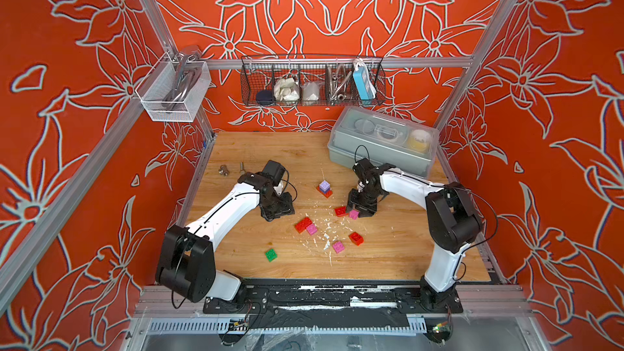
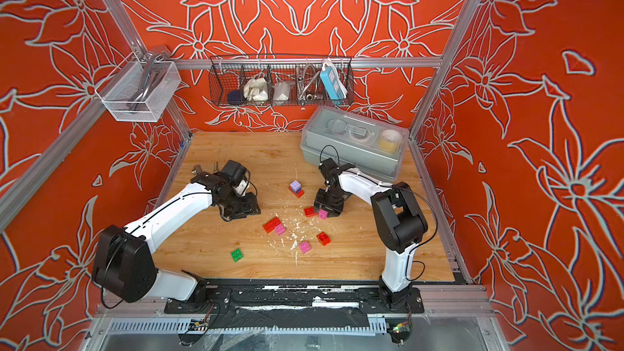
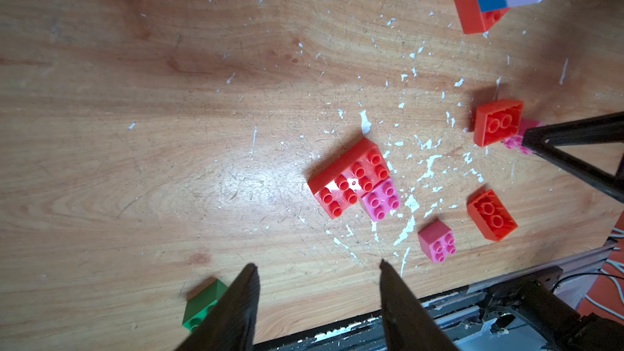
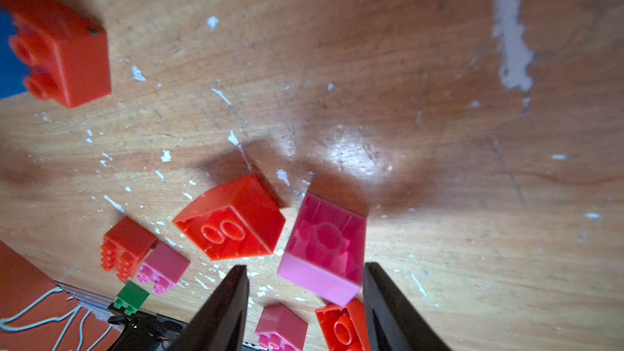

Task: Assemble the number 1 with lego
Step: Pick up the lego brick from the center of the board.

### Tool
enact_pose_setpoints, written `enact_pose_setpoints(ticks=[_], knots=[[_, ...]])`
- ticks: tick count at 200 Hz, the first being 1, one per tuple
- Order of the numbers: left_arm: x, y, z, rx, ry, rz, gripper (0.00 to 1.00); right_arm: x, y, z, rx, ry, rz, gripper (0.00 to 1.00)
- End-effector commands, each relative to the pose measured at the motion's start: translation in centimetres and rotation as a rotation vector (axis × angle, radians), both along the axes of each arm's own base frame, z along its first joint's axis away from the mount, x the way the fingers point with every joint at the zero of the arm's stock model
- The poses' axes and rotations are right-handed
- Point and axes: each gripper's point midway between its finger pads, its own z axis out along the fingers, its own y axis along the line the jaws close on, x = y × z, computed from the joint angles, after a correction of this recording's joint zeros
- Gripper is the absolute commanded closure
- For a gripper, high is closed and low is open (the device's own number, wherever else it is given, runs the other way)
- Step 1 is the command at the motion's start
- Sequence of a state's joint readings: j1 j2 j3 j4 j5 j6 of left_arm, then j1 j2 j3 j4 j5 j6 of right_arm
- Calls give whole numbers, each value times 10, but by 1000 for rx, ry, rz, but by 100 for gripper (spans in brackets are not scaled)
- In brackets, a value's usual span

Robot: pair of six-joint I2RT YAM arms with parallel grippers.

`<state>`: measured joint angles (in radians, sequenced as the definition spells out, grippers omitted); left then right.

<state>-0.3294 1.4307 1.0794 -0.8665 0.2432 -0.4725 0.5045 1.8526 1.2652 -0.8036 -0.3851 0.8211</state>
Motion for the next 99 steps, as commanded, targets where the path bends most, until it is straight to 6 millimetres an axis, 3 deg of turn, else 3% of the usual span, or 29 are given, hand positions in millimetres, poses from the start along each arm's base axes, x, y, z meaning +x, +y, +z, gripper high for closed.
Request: enact_pose_setpoints(ticks=[1, 65, 99], knots=[[1, -2, 4, 0, -13, -15, 44, 0, -6, 5, -31, 3, 5, 42], [0, -2, 2, 4, -13, -23, 44, -19, -19, 33, -71, -68, 211, 41], [0, -3, -2, 2, 4, -21, 44, -31, -22, 39, -104, -116, 355, 36]])
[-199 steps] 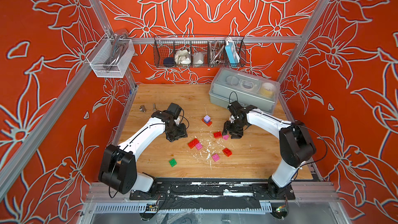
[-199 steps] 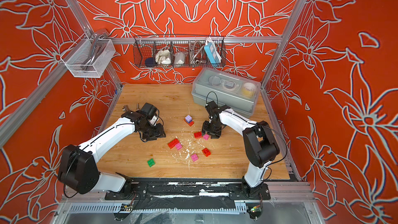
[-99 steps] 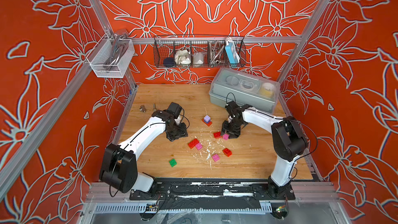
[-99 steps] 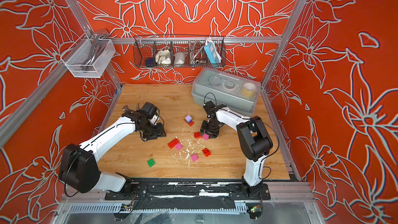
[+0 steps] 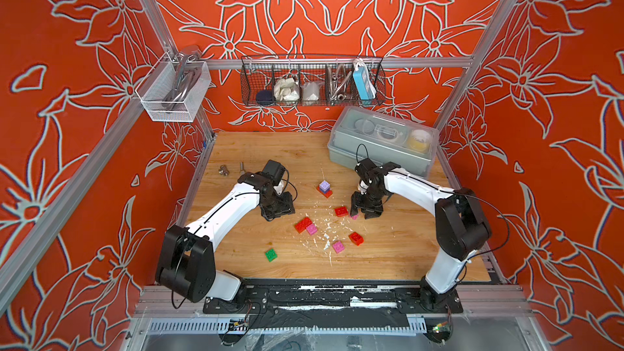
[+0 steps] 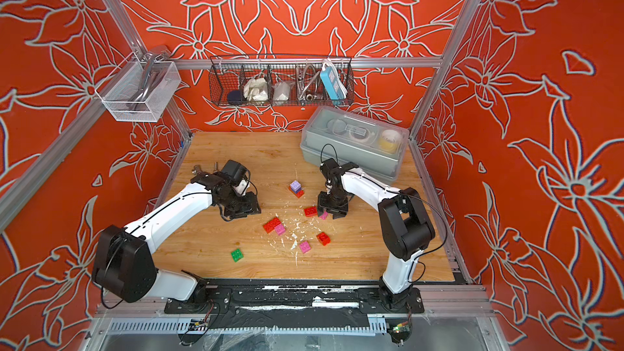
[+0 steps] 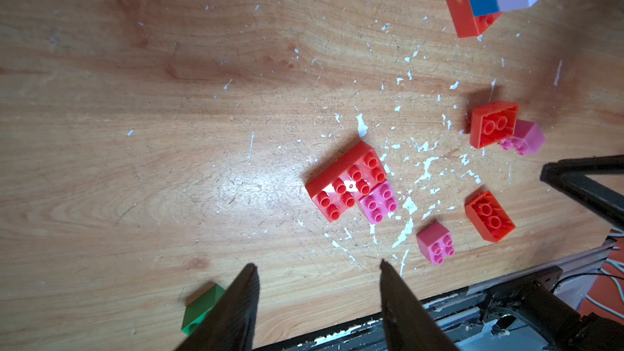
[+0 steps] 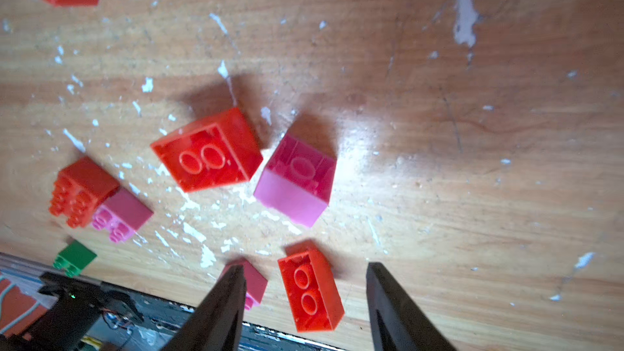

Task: Assemble the number 1 with lego
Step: Pick up the lego brick from the center of the board.

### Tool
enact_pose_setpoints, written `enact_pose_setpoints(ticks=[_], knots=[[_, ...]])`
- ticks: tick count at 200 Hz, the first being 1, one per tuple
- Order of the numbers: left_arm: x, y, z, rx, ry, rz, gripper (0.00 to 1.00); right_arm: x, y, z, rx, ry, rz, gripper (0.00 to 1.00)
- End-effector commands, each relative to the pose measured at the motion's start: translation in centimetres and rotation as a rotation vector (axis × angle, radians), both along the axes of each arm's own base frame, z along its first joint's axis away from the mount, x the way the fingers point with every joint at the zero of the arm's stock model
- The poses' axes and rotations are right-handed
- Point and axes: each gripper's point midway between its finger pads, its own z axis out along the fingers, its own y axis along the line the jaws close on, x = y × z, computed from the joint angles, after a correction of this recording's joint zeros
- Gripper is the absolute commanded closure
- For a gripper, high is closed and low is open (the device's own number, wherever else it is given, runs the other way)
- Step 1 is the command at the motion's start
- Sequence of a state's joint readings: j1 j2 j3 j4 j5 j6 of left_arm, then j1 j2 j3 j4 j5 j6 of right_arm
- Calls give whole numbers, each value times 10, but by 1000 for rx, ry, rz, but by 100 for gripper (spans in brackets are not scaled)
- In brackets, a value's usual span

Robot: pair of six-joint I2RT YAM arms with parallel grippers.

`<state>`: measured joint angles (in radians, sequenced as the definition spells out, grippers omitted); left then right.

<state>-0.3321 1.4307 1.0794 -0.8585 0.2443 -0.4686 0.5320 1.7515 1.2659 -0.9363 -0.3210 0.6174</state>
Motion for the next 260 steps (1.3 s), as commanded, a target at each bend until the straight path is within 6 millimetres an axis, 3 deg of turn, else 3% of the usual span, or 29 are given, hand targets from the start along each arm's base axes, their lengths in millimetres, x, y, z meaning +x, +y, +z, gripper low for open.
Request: enact_pose_setpoints(ticks=[1, 30, 61, 76, 97, 120, 157, 198, 260], knots=[[-2, -2, -3, 5, 13, -15, 44, -8, -8, 12, -50, -55, 141, 36], [-5, -4, -7, -6, 38, -8, 44, -8, -11, 14, -63, -67, 180, 39], [-9, -3, -9, -8, 54, 6, 45, -8, 2, 19, 6, -58, 114, 49], [-16, 4, -10, 27, 83, 28, 45, -6, 4, 25, 18, -78, 102, 50], [-34, 21, -10, 110, 157, 81, 45, -5, -1, 31, -9, -91, 123, 46], [-67, 43, -10, 218, 303, 184, 45, -3, -4, 37, -35, -93, 169, 43], [-100, 45, -10, 226, 410, 294, 42, -2, -6, 43, -49, -83, 217, 42], [-134, 41, -32, 187, 531, 431, 36, -5, 0, 34, -9, -33, 237, 40], [-124, 44, -59, 199, 482, 453, 42, -4, 10, 40, 78, -29, 229, 41]])
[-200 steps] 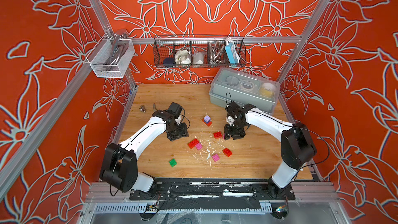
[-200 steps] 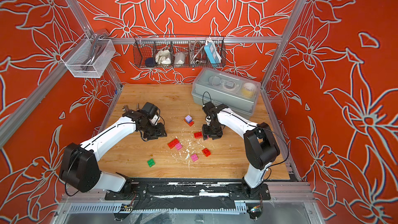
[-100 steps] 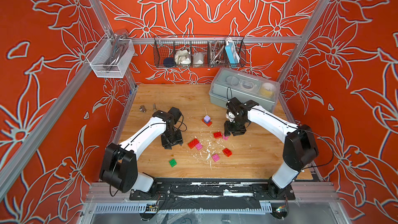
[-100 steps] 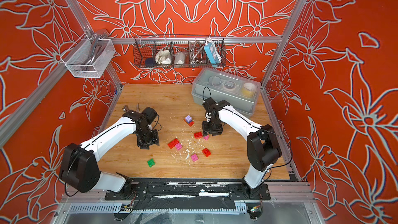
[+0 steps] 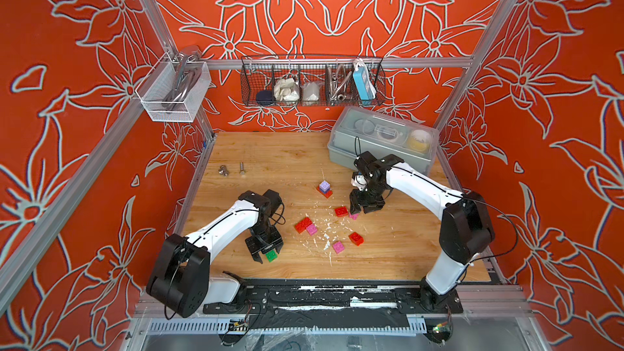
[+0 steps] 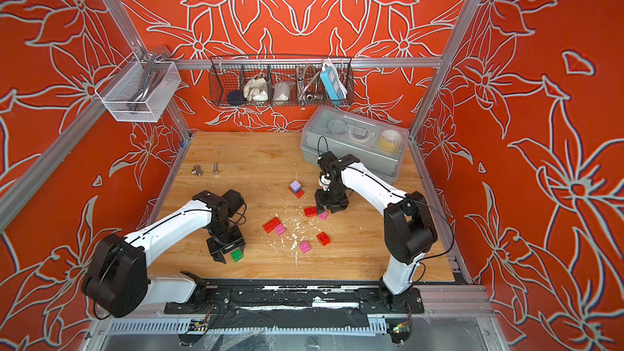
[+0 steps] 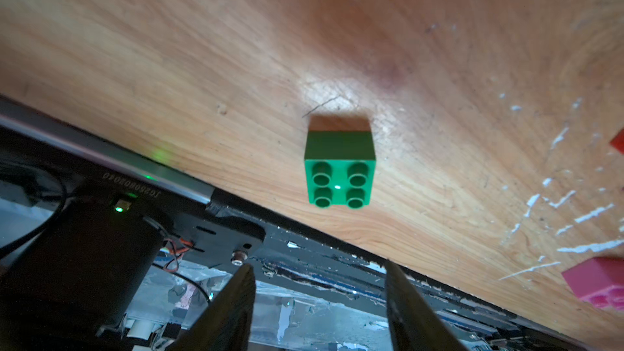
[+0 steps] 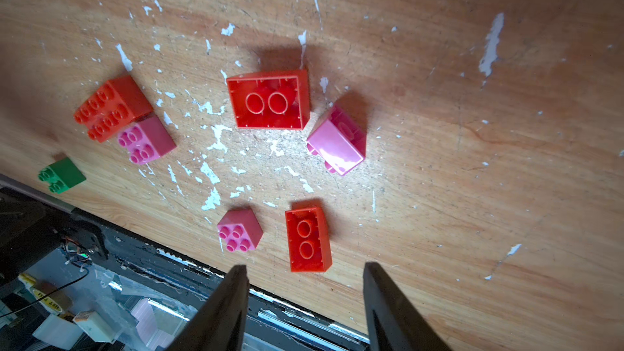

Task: Assemble the number 1 with lego
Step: Pick up the lego brick from the center of the board.

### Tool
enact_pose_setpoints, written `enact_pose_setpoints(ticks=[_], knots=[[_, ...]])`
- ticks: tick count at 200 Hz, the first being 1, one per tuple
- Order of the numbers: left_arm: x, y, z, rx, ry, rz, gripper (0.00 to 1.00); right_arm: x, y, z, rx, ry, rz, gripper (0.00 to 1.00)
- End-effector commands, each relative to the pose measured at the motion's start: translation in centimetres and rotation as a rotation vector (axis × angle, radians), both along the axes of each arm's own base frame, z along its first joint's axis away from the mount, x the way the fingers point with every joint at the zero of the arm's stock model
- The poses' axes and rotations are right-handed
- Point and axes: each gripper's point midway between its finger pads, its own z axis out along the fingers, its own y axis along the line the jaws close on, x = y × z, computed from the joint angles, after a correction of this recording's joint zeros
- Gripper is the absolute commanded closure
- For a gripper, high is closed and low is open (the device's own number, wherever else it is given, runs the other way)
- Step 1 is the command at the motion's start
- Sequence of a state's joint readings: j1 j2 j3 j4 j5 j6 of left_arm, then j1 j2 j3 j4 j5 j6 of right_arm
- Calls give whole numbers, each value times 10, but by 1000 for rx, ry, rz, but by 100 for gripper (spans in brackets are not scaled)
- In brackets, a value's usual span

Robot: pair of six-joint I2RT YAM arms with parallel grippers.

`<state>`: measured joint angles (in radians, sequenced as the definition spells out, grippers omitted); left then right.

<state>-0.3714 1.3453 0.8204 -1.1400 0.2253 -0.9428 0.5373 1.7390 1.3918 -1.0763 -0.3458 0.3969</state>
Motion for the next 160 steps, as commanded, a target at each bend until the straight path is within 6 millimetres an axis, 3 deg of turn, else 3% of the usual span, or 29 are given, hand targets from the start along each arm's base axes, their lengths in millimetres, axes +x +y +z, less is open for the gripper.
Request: enact_pose_setpoints(ticks=[1, 91, 160], knots=[[11, 1, -7, 23, -38, 16, 43, -3, 3, 4, 35, 20, 11, 41], [13, 5, -26, 54, -12, -41, 40, 8, 5, 20, 92, 12, -42, 42], [8, 6, -40, 49, -4, -57, 53, 9, 1, 18, 102, 23, -67, 42]])
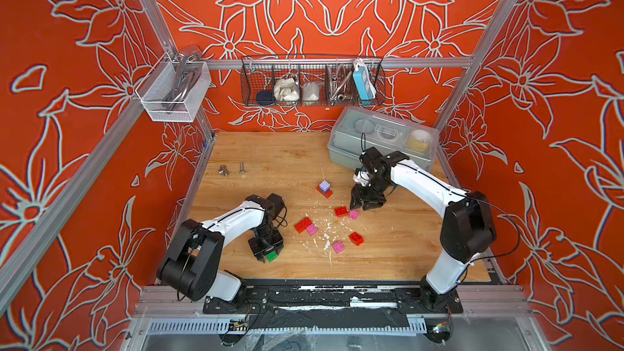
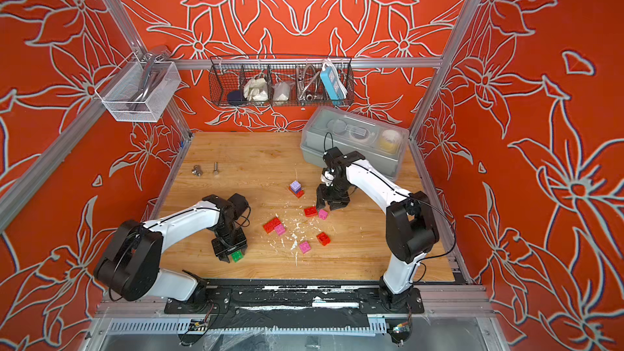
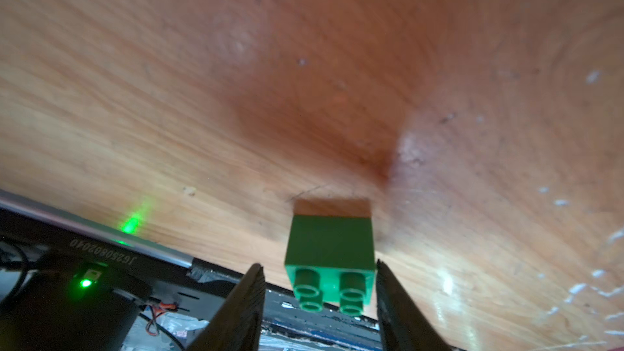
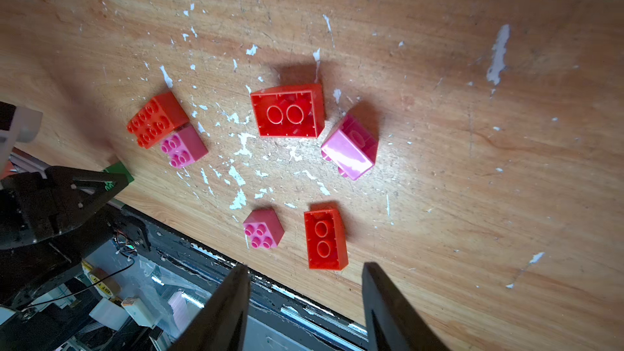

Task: Assemble the number 1 with lego
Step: Pick up the lego brick from the center of the board.

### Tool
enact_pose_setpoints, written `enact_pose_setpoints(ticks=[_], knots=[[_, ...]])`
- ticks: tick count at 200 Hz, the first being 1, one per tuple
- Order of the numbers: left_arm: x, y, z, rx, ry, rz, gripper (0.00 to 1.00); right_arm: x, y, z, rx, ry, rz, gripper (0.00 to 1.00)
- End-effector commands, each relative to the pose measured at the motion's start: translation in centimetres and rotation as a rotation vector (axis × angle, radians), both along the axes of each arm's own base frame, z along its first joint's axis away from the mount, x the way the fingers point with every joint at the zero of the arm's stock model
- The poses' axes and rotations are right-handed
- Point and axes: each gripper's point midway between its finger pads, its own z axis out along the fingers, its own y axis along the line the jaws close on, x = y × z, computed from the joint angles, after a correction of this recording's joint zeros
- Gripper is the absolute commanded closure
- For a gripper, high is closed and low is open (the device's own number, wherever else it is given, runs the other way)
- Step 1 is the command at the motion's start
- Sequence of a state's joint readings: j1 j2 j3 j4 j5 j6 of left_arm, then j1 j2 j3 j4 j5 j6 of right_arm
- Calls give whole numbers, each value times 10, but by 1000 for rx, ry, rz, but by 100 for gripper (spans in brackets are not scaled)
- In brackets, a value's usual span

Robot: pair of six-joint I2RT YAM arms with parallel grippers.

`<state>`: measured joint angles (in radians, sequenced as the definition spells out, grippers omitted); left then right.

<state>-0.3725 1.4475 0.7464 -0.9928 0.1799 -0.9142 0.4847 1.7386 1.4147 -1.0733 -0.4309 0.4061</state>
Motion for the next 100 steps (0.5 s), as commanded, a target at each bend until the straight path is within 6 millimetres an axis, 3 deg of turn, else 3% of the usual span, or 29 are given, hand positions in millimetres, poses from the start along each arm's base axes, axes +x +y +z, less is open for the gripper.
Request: enact_pose_setpoints(ticks=[1, 60, 81, 100], knots=[[3, 0, -4, 5, -12, -19, 54, 0, 0, 7, 16, 0, -13, 42], [11, -3, -4, -6, -22, -45, 75, 8, 0, 17, 18, -20, -14, 43], [20, 1, 10, 22, -42, -76, 76, 12, -1, 22, 19, -30, -17, 43], [41, 2, 31, 33, -95, -106, 76, 17, 0, 28, 17, -47, -10, 42]])
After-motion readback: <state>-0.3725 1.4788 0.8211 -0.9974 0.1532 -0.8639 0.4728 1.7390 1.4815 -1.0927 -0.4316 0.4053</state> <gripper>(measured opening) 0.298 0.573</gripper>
